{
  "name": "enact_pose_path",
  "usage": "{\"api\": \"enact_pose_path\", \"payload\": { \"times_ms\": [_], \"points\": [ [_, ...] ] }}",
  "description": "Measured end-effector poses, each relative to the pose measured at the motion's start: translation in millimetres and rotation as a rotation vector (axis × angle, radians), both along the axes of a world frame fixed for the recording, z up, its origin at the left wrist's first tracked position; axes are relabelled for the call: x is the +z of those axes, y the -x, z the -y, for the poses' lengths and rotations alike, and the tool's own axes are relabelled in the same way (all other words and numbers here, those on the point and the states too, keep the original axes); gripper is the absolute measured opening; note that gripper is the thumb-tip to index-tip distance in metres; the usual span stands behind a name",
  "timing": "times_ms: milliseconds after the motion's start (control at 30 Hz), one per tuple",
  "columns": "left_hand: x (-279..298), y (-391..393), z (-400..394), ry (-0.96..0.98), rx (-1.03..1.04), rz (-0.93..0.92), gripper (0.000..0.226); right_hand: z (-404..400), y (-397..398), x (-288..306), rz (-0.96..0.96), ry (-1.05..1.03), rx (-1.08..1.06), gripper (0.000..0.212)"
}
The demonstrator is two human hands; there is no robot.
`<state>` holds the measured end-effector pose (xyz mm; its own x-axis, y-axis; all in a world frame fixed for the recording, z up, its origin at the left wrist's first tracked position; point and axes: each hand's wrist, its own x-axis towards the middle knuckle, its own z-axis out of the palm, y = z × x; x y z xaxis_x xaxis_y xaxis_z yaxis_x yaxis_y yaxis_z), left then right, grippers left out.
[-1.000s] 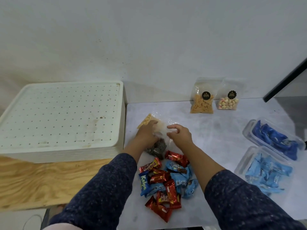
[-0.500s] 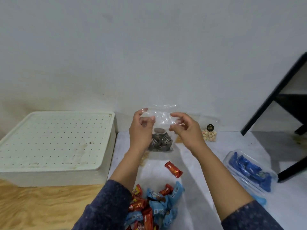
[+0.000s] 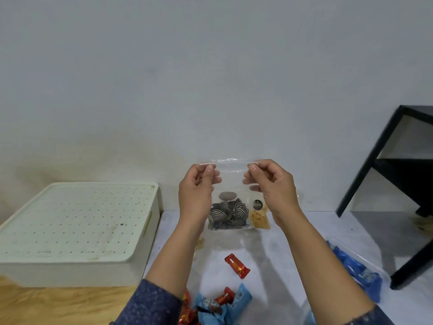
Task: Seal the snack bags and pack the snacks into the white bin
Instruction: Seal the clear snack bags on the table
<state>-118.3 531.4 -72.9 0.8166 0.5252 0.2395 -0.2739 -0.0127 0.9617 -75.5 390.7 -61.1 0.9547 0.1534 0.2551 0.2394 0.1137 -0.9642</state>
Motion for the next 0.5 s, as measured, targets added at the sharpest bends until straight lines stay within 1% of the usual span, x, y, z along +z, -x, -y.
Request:
{"api": "enact_pose_path", "payload": {
  "times_ms": [233,500],
  "points": [
    [6.2,1.2,0.6,-0.007,0.036,0.026,0.016,1.6,-1.9,1.8,0.028,-0.006,0.050,0.014],
    [9.0,3.5,3.7,0.094,-0.012,0.032,0.018,0.6,-4.0,4.0,0.067,-0.035,0.012,0.023]
  ]
}}
